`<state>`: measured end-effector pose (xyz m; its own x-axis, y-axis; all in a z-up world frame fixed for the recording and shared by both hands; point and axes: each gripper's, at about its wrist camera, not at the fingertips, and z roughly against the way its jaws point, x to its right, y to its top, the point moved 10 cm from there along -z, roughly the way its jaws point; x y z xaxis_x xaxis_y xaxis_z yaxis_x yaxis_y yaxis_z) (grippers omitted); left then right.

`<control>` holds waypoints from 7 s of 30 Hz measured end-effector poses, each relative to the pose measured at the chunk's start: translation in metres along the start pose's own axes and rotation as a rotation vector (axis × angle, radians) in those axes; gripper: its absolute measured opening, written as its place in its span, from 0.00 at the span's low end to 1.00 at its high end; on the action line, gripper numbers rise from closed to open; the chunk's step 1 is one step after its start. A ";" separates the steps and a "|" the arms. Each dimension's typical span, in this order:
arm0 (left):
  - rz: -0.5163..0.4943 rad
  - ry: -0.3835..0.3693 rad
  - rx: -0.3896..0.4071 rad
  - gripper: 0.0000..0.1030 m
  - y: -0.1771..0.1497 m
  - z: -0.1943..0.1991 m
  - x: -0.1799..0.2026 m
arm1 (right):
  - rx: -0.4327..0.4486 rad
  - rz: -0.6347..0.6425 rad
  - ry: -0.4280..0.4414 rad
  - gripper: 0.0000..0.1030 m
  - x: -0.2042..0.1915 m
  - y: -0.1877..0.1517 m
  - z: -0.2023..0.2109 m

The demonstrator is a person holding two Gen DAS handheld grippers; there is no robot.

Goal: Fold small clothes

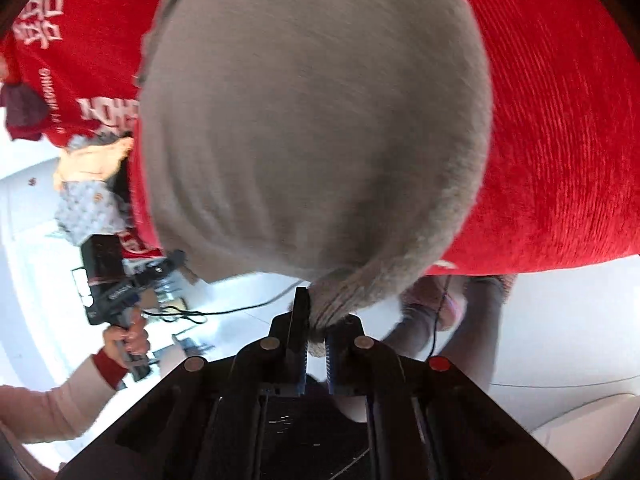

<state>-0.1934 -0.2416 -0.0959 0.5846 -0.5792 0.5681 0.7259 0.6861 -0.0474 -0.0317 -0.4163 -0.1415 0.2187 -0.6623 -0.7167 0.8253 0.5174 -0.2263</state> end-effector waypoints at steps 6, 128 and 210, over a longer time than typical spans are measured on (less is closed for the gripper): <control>0.025 -0.117 0.086 0.11 0.026 0.031 0.025 | 0.103 -0.002 0.100 0.07 -0.039 0.019 0.029; -0.067 0.726 0.294 0.69 0.298 0.031 0.035 | 0.079 0.331 -0.499 0.05 -0.022 0.278 0.140; 0.148 0.401 0.191 0.51 0.184 0.068 -0.030 | 0.019 0.496 -0.346 0.43 -0.251 0.208 -0.064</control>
<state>-0.1027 -0.0681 -0.0656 0.7981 -0.5675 0.2025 0.5663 0.8212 0.0699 0.0515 -0.1078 -0.0503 0.7336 -0.4843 -0.4767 0.5904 0.8016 0.0942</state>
